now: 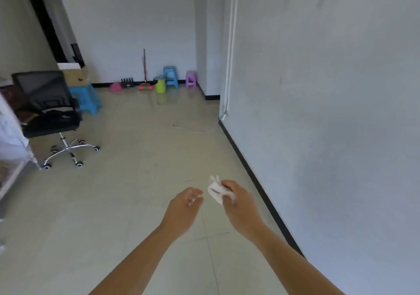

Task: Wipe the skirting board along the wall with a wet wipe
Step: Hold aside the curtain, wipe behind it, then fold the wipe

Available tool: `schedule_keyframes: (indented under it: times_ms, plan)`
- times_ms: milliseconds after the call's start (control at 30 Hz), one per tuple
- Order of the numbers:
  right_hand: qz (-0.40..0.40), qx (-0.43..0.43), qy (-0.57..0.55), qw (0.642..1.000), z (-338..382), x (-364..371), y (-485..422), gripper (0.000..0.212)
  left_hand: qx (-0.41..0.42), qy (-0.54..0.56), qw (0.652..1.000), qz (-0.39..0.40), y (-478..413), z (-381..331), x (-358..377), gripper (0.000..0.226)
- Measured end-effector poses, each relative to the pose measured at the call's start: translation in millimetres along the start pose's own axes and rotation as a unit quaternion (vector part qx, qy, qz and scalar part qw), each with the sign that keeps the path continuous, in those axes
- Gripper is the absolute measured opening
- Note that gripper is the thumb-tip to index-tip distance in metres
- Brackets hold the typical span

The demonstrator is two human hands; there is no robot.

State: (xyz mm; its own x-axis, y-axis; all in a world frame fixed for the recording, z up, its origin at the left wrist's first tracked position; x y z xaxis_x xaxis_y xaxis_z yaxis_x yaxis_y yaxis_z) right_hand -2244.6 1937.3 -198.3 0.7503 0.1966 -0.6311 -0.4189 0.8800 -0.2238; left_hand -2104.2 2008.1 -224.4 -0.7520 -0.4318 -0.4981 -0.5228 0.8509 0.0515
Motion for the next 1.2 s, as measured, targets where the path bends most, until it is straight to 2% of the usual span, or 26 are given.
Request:
schedule_keyframes:
  times_ms: [167,333,500,633,1000,1100,1200]
  plan:
    - [0.037,-0.051,-0.004,0.998,32,82,-106,0.031,-0.053,0.072,0.995,-0.049,-95,40,-54,0.016]
    - [0.060,-0.089,-0.010,0.994,45,147,-238,0.033,-0.069,0.154,0.980,-0.104,-230,49,-96,0.017]
    - [0.076,-0.091,-0.033,0.992,50,206,-388,0.035,-0.057,0.181,0.975,-0.116,-371,43,-132,0.010]
    - [0.103,-0.100,-0.048,0.988,72,260,-487,0.034,-0.063,0.184,0.972,-0.135,-469,51,-166,0.013]
    - [0.152,-0.062,-0.120,0.979,128,461,-762,0.030,-0.101,0.212,0.957,-0.172,-777,142,-290,0.011]
    - [0.157,-0.025,-0.172,0.972,154,513,-848,0.026,-0.111,0.249,0.948,-0.167,-874,159,-336,0.013]
    - [0.180,0.033,-0.252,0.950,173,551,-930,0.030,-0.115,0.282,0.937,-0.171,-964,163,-378,0.015]
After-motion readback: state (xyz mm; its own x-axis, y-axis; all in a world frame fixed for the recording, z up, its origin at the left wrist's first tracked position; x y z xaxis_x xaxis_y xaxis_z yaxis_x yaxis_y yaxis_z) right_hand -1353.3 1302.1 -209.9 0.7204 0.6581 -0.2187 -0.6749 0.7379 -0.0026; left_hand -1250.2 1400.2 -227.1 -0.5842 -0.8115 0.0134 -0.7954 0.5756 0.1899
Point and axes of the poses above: each hand's wrist, its own y-axis away from the middle knuckle, its own x-axis out of the palm, z = x × y, the point moved 8 cm from there along -y, towards the middle knuckle, and after that the axes turned 5 degrees about -z, right-handed, at the moved point
